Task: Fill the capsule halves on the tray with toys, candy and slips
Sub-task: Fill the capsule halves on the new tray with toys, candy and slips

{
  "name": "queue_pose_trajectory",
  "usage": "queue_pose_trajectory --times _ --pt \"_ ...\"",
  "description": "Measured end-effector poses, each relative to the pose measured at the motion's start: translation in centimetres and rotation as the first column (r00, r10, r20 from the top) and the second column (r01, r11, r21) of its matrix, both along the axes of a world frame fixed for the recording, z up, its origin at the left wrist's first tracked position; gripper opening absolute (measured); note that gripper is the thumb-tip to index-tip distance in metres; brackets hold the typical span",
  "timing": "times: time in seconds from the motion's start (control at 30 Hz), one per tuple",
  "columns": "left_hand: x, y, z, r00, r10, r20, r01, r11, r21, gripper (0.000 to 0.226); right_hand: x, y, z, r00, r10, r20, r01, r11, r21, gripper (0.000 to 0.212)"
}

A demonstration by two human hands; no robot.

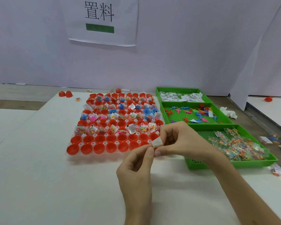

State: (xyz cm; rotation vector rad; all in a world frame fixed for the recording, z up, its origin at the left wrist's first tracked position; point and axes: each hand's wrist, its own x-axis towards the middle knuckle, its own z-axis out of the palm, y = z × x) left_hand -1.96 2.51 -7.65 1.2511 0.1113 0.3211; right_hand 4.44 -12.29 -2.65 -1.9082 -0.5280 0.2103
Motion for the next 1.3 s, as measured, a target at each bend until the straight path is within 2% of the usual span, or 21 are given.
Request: queue_pose_trajectory --times 0.17,0.23,0.4,0.5,0.6,0.73,0.9,1.13,1.3 --pt "0.13 0.11 -0.15 1.0 0.008 -0.008 -0.009 0.999 -0.054 0.017 0.08 0.04 -0.06 0.997 -0.059 0.048 0.06 0.998 -0.019 0.036" --pt "0.27 0.27 -0.22 1.0 0.026 -0.011 -0.027 0.998 -0.051 0.027 0.11 -0.03 0.03 0.994 -0.082 0.072 0.084 0.996 -0.021 0.04" --pt "0.34 0.19 -0.07 0.999 -0.039 -0.024 0.037 0.994 -0.099 0.037 0.17 0.17 -0.33 0.999 0.02 0.028 -0.02 1.0 0.004 0.033" --pt "0.21 0.05 0.05 0.996 -0.084 -0.012 0.083 0.993 -0.089 0.033 0.21 0.26 -0.45 0.999 0.029 0.03 -0.029 1.0 -0.012 0.029" --pt "0.08 0.02 0.05 0.992 -0.122 -0.019 0.117 0.979 -0.167 0.027 0.17 -0.02 -0.26 0.999 0.001 0.053 0.001 1.0 -0.028 0.032" --pt "-0.17 -0.09 0.17 0.993 -0.112 0.023 0.114 0.987 -0.115 0.012 0.11 -0.23 -0.18 0.998 0.016 0.064 -0.013 0.998 -0.06 0.029" --pt "0.0 -0.05 0.0 0.997 -0.07 -0.037 0.065 0.991 -0.117 0.011 0.02 0.11 -0.37 0.997 0.049 0.054 -0.045 0.996 -0.074 0.025" --pt "-0.29 -0.23 0.4 0.992 -0.128 0.007 0.128 0.99 -0.066 0.017 -0.09 -0.39 0.04 0.997 0.034 0.075 -0.028 0.996 -0.08 0.027" --pt "-0.21 -0.07 0.5 0.971 -0.235 -0.036 0.226 0.958 -0.177 0.02 -0.06 -0.68 0.04 0.996 0.061 0.071 -0.051 0.989 -0.139 0.025"
